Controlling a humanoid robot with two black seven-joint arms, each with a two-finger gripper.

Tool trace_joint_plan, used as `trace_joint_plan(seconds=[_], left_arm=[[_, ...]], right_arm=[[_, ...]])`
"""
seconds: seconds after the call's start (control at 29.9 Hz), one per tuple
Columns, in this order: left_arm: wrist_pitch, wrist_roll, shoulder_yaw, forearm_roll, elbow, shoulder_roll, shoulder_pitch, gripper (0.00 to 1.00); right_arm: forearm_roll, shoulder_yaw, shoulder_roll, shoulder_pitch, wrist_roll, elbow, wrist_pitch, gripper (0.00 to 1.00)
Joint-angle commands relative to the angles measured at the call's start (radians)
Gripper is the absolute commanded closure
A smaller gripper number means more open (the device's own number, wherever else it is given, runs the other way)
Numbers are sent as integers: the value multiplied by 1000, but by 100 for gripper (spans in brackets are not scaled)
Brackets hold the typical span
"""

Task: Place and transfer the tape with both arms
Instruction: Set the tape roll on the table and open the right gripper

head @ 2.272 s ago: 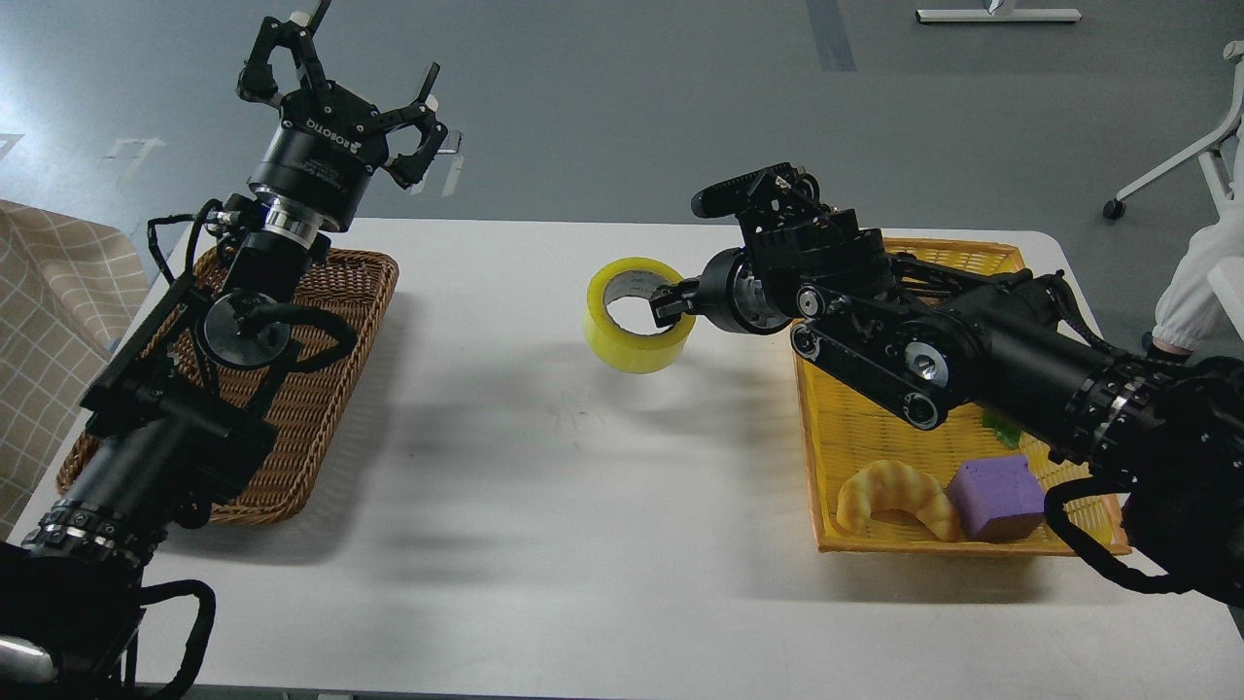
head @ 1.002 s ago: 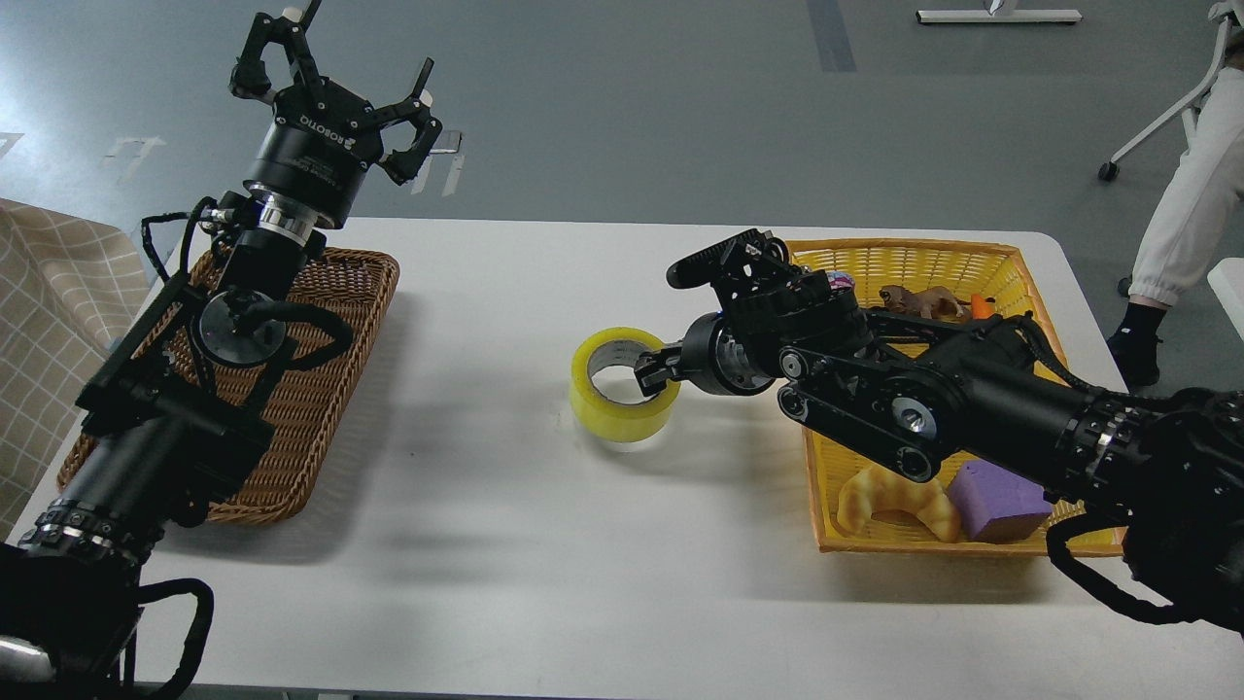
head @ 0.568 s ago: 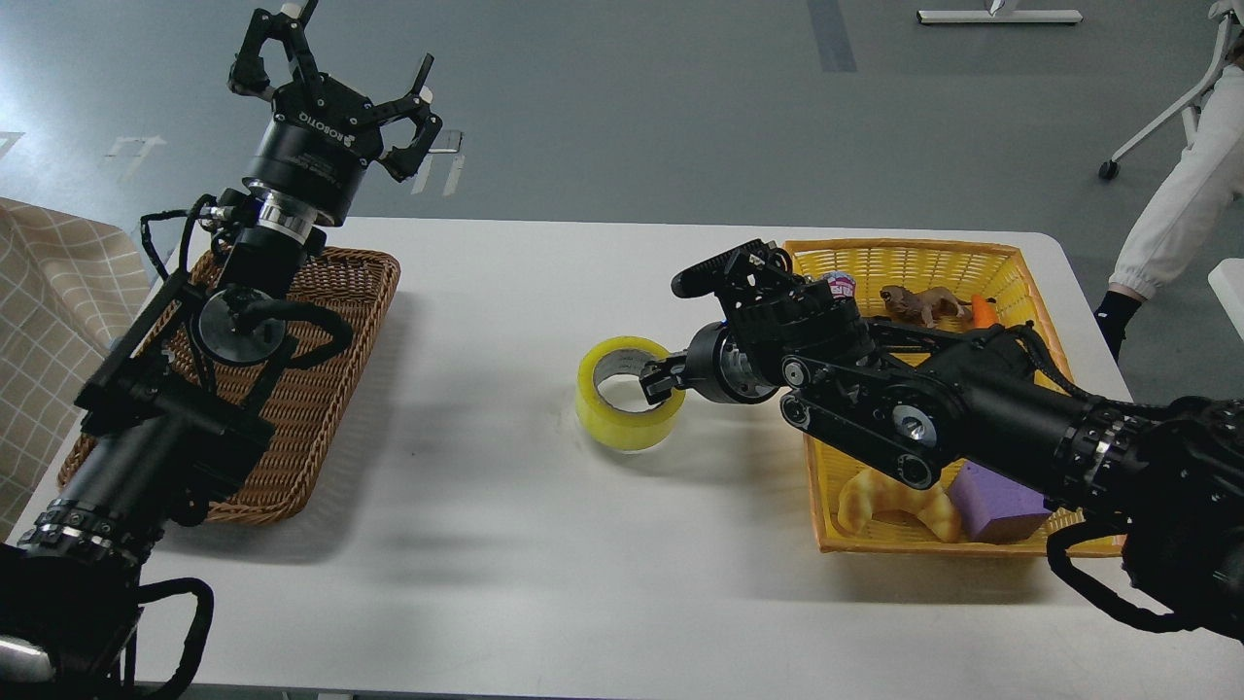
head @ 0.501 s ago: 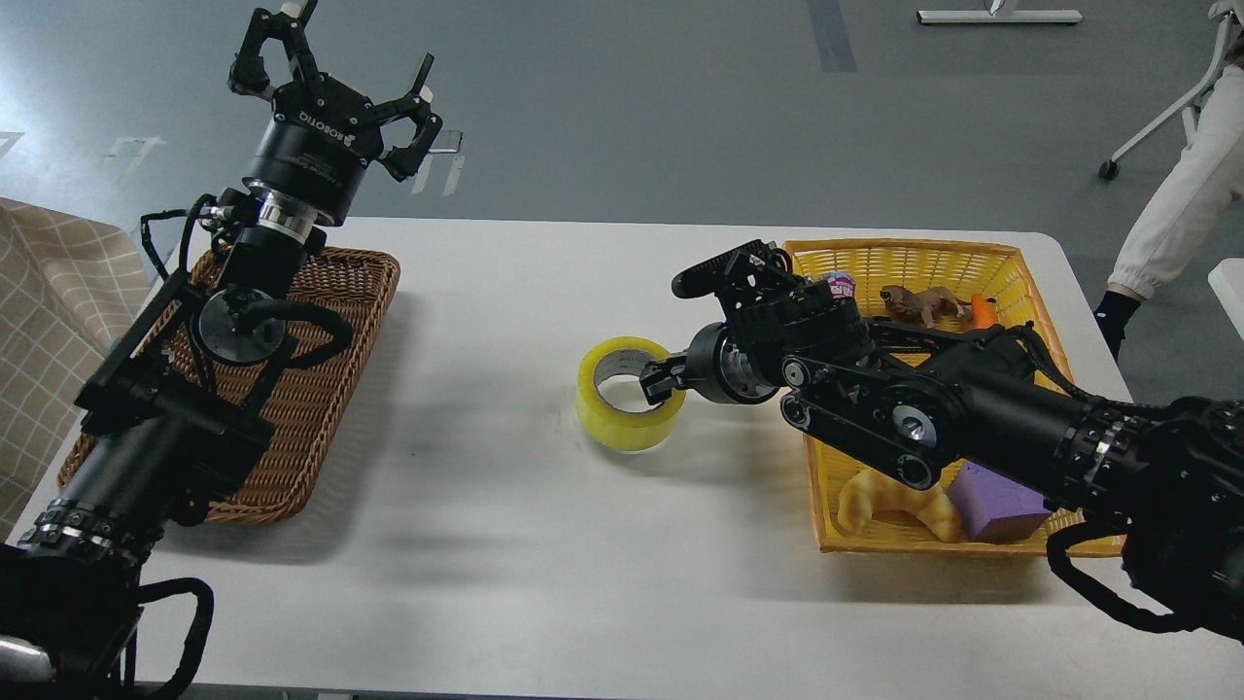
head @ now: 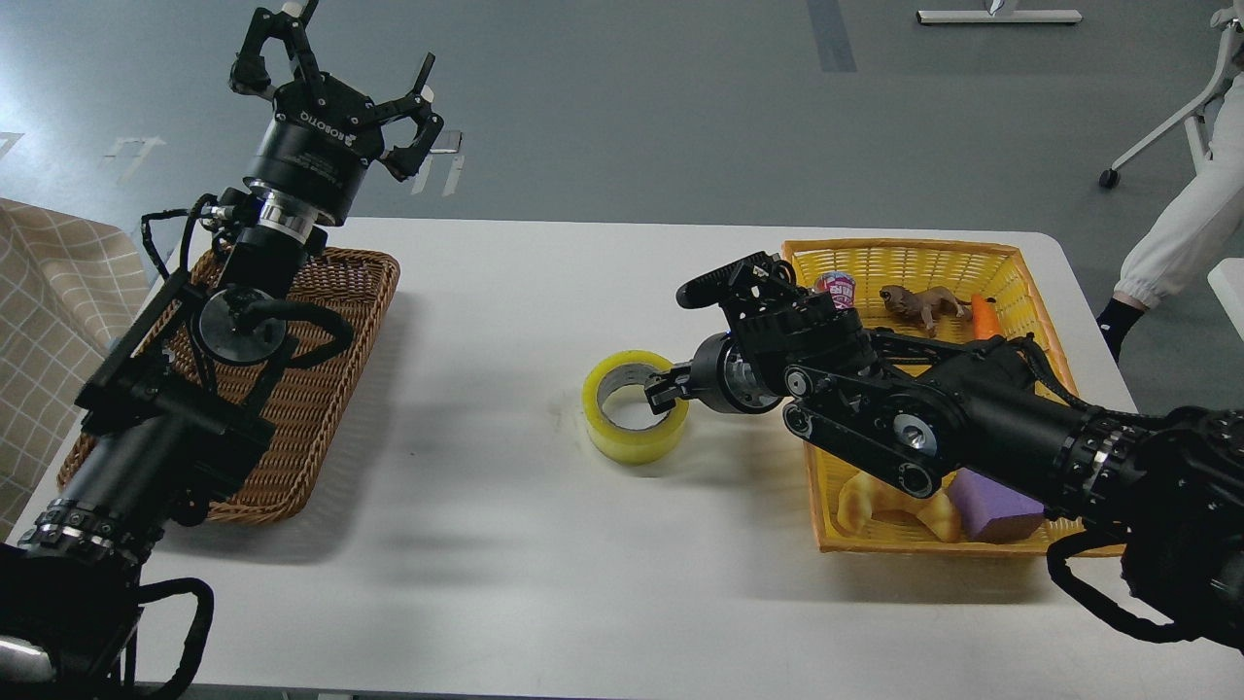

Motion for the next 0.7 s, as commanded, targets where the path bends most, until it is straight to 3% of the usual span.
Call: trace_joint_plan(seconds=[0.0, 0.07, 0.5, 0.67], left_arm=[[0, 1, 0, 0, 2, 3, 2, 2], [0, -1, 0, 0, 0, 6, 3, 2], [0, 2, -8, -9, 2, 8, 8, 2], [0, 14, 3, -8, 12, 8, 5, 2]], right_arm=[[7, 4, 0, -5, 0, 0, 0, 34], [10, 19, 0, -17, 0, 6, 0, 2], [12, 152, 0, 56, 0, 103, 0, 2], [30, 307, -105, 30, 0, 224, 0, 1]])
